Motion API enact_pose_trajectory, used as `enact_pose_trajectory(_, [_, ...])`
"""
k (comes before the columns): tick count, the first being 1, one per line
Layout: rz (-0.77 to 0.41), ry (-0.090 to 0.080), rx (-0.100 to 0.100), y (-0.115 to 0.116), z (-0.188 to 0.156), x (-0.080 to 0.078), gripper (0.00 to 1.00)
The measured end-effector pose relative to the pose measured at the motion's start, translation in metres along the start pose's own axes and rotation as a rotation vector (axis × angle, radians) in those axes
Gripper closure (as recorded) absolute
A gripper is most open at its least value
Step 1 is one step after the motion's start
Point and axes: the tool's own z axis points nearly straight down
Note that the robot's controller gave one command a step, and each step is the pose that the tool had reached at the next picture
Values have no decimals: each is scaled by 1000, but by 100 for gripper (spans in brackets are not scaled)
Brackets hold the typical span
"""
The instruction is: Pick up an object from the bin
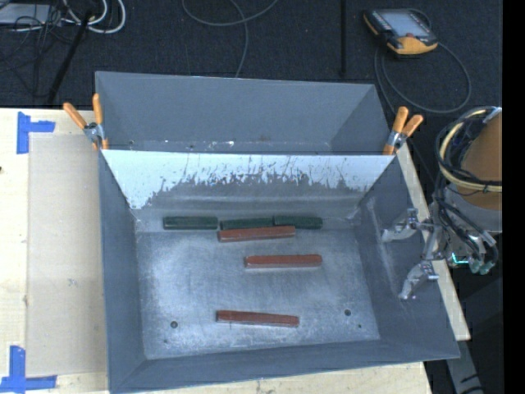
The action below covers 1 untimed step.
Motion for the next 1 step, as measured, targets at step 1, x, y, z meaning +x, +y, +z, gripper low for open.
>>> enact_pose_trajectory(1, [-4,-7,2,1,-4,-2,0])
